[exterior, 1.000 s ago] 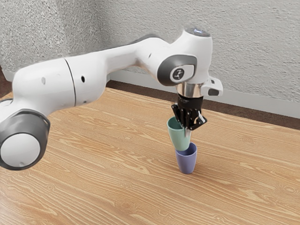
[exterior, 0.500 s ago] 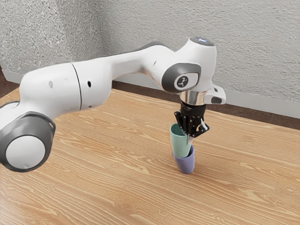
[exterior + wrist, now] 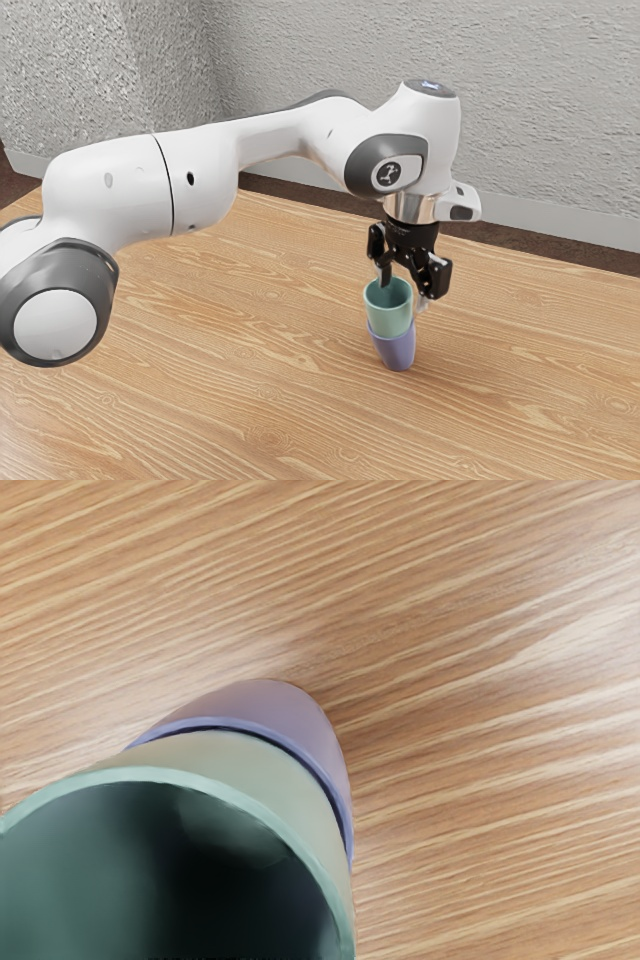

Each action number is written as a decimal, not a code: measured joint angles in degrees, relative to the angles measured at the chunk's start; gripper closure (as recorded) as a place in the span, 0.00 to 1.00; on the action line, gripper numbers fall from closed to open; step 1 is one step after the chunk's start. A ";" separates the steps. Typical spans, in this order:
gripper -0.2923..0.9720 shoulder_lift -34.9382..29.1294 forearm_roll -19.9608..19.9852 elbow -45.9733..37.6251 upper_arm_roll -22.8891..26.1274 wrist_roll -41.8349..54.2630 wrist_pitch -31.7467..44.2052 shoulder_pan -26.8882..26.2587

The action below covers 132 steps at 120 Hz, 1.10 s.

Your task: Place the left cup onto the right cup

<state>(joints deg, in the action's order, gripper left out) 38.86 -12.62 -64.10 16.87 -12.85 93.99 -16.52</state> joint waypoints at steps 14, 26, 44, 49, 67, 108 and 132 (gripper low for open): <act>0.29 -0.42 -0.02 -0.05 -0.05 0.00 -0.05 0.00; 0.27 -1.74 -0.15 -0.26 -0.28 0.00 -0.18 -0.07; 0.25 -7.99 -0.02 -4.29 -1.68 0.00 -0.34 -0.02; 0.25 -9.88 0.13 -5.92 -2.32 0.00 -0.40 0.08; 0.24 -16.49 1.75 -12.46 -6.02 0.05 -0.58 0.18; 0.23 -27.15 6.66 -25.67 -15.77 0.83 -0.72 1.02; 0.23 -28.20 9.92 -25.86 -24.54 5.55 -0.75 1.31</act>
<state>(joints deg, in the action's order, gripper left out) 10.67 -2.70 -89.96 -7.67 -7.30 93.24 -15.21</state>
